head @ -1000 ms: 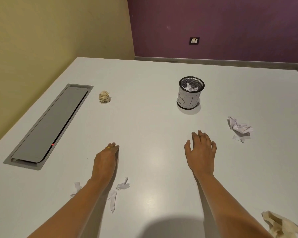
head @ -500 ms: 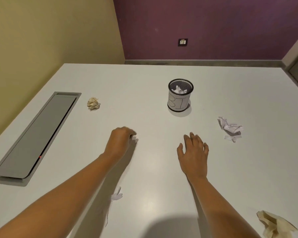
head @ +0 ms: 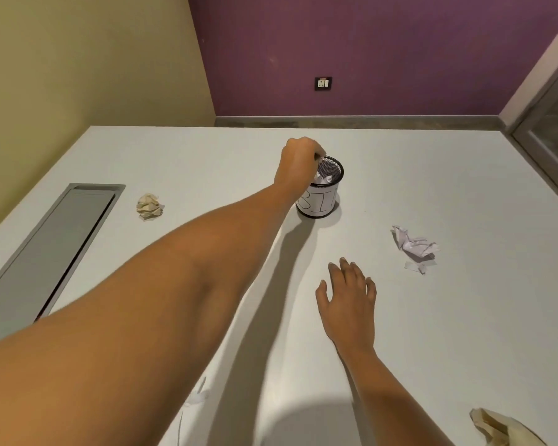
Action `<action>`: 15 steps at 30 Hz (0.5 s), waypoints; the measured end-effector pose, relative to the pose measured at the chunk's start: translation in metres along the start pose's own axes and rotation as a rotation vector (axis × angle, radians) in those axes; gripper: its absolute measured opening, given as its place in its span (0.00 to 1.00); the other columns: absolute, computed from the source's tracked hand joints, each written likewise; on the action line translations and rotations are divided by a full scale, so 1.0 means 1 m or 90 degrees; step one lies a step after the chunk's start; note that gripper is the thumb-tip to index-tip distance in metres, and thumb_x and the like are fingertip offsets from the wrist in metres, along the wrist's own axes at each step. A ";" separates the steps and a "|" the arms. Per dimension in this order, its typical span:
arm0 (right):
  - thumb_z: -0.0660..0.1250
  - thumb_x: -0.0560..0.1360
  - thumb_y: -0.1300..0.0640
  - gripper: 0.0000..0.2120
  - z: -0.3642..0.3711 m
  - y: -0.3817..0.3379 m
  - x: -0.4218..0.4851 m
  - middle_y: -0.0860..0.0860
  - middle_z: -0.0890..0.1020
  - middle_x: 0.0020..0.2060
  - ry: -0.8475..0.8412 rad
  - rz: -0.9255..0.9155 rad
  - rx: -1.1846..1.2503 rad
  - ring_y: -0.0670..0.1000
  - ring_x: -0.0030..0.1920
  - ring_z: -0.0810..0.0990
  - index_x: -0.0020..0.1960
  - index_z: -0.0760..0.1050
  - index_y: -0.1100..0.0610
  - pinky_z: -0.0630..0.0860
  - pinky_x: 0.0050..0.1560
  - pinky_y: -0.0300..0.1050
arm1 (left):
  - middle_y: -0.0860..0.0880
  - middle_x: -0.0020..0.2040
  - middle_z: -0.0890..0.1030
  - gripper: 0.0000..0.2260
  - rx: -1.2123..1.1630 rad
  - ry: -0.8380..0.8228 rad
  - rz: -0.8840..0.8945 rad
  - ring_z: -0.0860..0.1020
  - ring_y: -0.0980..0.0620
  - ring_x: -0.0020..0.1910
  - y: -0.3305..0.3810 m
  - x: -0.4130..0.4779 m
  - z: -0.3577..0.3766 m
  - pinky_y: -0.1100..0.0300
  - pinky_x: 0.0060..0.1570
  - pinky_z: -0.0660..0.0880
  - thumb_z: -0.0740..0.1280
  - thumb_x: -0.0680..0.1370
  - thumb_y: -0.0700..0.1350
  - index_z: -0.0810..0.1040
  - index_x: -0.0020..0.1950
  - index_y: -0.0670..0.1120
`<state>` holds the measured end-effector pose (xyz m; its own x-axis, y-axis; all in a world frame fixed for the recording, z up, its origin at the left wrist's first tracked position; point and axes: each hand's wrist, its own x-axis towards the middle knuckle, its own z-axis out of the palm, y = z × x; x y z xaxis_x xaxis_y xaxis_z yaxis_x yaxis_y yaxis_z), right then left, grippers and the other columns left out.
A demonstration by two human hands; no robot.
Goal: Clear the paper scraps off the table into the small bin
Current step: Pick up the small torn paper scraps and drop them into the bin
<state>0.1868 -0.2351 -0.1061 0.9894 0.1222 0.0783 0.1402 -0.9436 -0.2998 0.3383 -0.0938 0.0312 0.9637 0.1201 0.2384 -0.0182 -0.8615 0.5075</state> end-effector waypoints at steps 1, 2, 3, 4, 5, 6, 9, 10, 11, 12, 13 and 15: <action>0.55 0.79 0.51 0.20 0.001 0.000 0.000 0.52 0.67 0.71 0.001 0.002 0.002 0.52 0.73 0.62 0.69 0.66 0.54 0.55 0.73 0.54 | 0.44 0.37 0.68 0.13 0.009 -0.016 -0.007 0.64 0.48 0.38 -0.001 0.003 0.004 0.61 0.39 0.62 0.59 0.72 0.29 0.70 0.36 0.46; 0.55 0.78 0.51 0.20 0.001 0.000 0.000 0.52 0.67 0.71 0.001 0.003 0.002 0.52 0.73 0.62 0.68 0.67 0.54 0.55 0.72 0.54 | 0.45 0.38 0.67 0.12 0.009 -0.032 -0.021 0.63 0.48 0.39 -0.002 0.006 0.007 0.61 0.40 0.61 0.59 0.73 0.29 0.68 0.36 0.45; 0.55 0.78 0.51 0.19 0.001 0.000 0.000 0.52 0.68 0.71 0.005 0.003 0.002 0.52 0.72 0.63 0.68 0.67 0.54 0.56 0.72 0.54 | 0.44 0.40 0.69 0.11 -0.003 -0.041 -0.039 0.64 0.46 0.40 -0.002 0.008 0.011 0.60 0.41 0.64 0.59 0.74 0.30 0.70 0.38 0.45; 0.56 0.78 0.51 0.19 0.001 -0.001 0.000 0.52 0.68 0.70 0.011 0.002 0.002 0.52 0.72 0.63 0.68 0.68 0.55 0.57 0.72 0.54 | 0.42 0.43 0.73 0.10 -0.027 -0.046 -0.056 0.68 0.42 0.41 -0.002 0.009 0.014 0.58 0.44 0.69 0.59 0.75 0.31 0.74 0.43 0.43; 0.56 0.78 0.52 0.19 0.000 -0.001 0.000 0.53 0.69 0.70 0.016 0.001 0.001 0.52 0.72 0.64 0.67 0.68 0.55 0.58 0.71 0.55 | 0.40 0.51 0.77 0.12 -0.053 -0.047 -0.067 0.73 0.38 0.47 -0.001 0.009 0.016 0.54 0.51 0.72 0.58 0.77 0.31 0.77 0.52 0.41; 0.56 0.78 0.52 0.19 0.000 -0.001 0.000 0.53 0.69 0.70 0.018 0.002 0.001 0.52 0.72 0.64 0.67 0.68 0.55 0.58 0.71 0.55 | 0.38 0.59 0.76 0.15 -0.068 -0.051 -0.072 0.75 0.38 0.56 0.000 0.008 0.017 0.52 0.57 0.72 0.56 0.77 0.31 0.74 0.61 0.40; 0.55 0.78 0.51 0.19 0.000 0.000 0.000 0.52 0.67 0.71 0.005 0.002 -0.001 0.52 0.73 0.62 0.68 0.67 0.54 0.56 0.72 0.54 | 0.38 0.66 0.72 0.23 -0.076 -0.082 -0.052 0.72 0.41 0.64 0.002 0.005 0.017 0.50 0.62 0.71 0.54 0.76 0.28 0.66 0.70 0.43; 0.54 0.79 0.51 0.20 0.001 0.000 0.000 0.52 0.67 0.71 0.000 0.001 0.000 0.51 0.73 0.61 0.68 0.66 0.54 0.55 0.72 0.53 | 0.38 0.66 0.72 0.25 -0.078 -0.088 -0.047 0.71 0.41 0.64 0.001 0.004 0.016 0.49 0.61 0.72 0.55 0.75 0.27 0.65 0.70 0.44; 0.54 0.79 0.51 0.20 0.000 0.000 0.000 0.51 0.66 0.72 -0.003 0.001 -0.002 0.51 0.73 0.61 0.69 0.66 0.54 0.55 0.72 0.53 | 0.39 0.65 0.72 0.26 -0.082 -0.089 -0.046 0.71 0.41 0.64 0.001 0.003 0.014 0.49 0.60 0.72 0.56 0.74 0.27 0.65 0.69 0.44; 0.53 0.79 0.51 0.20 0.000 0.000 0.000 0.51 0.66 0.72 -0.003 0.000 -0.004 0.51 0.73 0.61 0.69 0.65 0.54 0.55 0.72 0.53 | 0.39 0.65 0.73 0.26 -0.089 -0.085 -0.045 0.72 0.41 0.63 0.000 0.003 0.013 0.49 0.59 0.73 0.57 0.73 0.26 0.65 0.69 0.44; 0.54 0.79 0.51 0.20 0.000 0.000 0.000 0.51 0.66 0.72 0.000 -0.001 -0.003 0.51 0.73 0.61 0.69 0.66 0.54 0.55 0.72 0.53 | 0.39 0.63 0.74 0.26 -0.095 -0.080 -0.043 0.72 0.42 0.63 0.000 0.001 0.012 0.49 0.59 0.73 0.59 0.72 0.27 0.66 0.68 0.44; 0.54 0.79 0.51 0.20 -0.001 0.000 -0.001 0.52 0.67 0.71 0.007 -0.001 0.003 0.51 0.73 0.62 0.68 0.67 0.54 0.56 0.72 0.54 | 0.40 0.61 0.76 0.25 -0.106 -0.072 -0.039 0.74 0.42 0.60 -0.001 -0.002 0.010 0.49 0.56 0.75 0.62 0.72 0.27 0.68 0.66 0.44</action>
<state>0.1857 -0.2352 -0.1055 0.9888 0.1202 0.0886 0.1417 -0.9422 -0.3035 0.3387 -0.0979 0.0216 0.9880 0.1055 0.1126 0.0070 -0.7593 0.6508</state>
